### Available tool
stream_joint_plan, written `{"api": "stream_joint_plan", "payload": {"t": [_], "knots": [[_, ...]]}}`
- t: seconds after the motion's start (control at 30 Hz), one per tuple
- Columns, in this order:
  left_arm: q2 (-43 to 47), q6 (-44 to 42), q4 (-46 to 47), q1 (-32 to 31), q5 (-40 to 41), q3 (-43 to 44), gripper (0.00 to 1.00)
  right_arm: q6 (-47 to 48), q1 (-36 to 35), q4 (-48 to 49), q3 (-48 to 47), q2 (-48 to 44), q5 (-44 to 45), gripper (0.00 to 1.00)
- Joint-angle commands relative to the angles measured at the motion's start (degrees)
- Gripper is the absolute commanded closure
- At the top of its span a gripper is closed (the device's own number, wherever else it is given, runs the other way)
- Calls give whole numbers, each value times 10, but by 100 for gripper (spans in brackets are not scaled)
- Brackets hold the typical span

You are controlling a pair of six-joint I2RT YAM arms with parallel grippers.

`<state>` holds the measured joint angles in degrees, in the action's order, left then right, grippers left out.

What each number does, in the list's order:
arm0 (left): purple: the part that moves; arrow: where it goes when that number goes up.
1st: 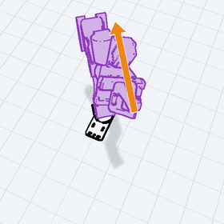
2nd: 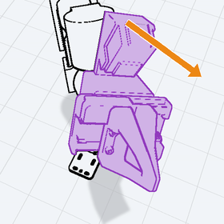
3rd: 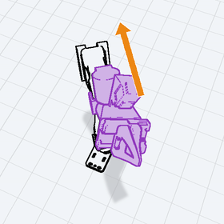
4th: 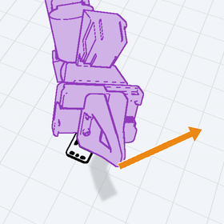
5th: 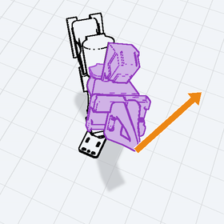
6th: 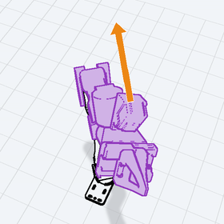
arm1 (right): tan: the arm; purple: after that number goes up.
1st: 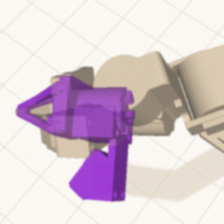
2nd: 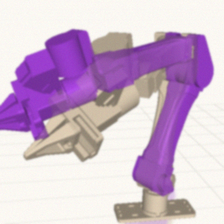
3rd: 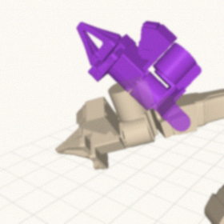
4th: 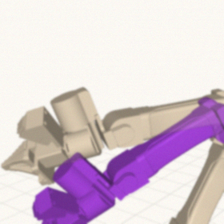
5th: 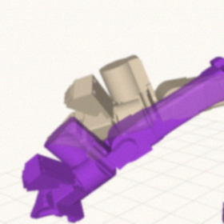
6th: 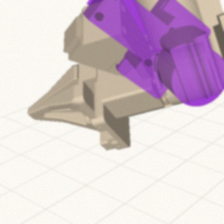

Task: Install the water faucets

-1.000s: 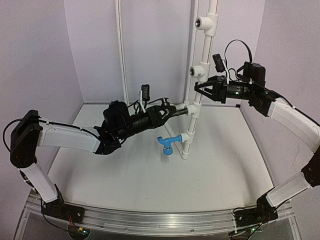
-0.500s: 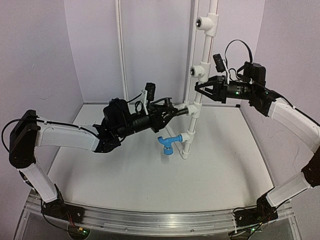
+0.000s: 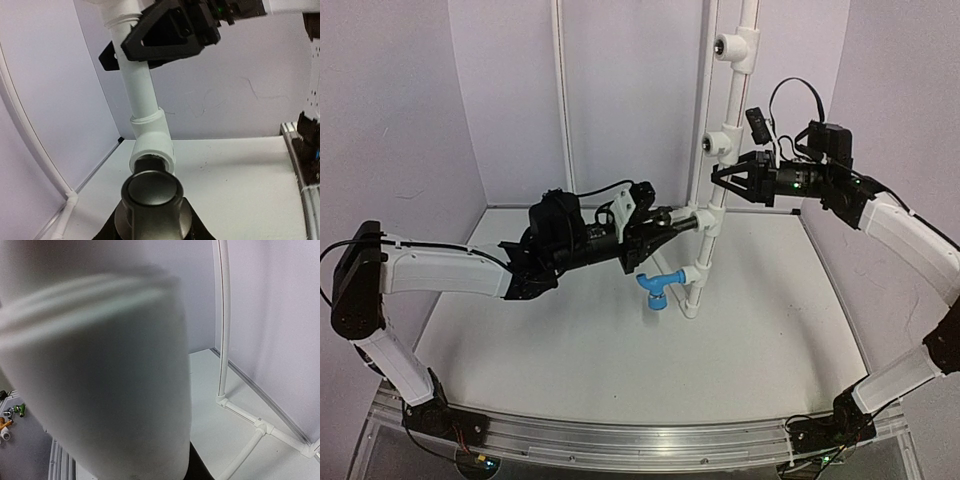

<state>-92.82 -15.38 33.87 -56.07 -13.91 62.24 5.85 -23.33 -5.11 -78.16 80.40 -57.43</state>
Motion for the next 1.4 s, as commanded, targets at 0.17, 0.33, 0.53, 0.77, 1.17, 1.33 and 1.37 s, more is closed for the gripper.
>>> {"api": "stream_joint_plan", "payload": {"t": [0.17, 0.33, 0.53, 0.77, 1.17, 1.33, 1.37], "knots": [[4, -236, -74, -13, 35, 10, 100, -16, -14, -105, -31, -4, -39, 100], [8, -302, -85, -14, 53, 19, 100, -1, -14, -121, -36, -1, -36, 100], [11, -427, -113, -22, 91, 27, 100, 6, -14, -128, -46, 7, -33, 100], [11, -541, -133, -26, 133, 30, 100, 12, -14, -134, -49, 9, -31, 100], [8, -642, -98, -27, 206, 31, 100, 24, -14, -147, -50, 7, -21, 100], [28, -643, -109, -27, 209, 27, 100, 25, -12, -148, -54, 10, -16, 100], [33, -642, -110, -27, 210, 23, 100, 25, -10, -149, -55, 11, -16, 100]]}}
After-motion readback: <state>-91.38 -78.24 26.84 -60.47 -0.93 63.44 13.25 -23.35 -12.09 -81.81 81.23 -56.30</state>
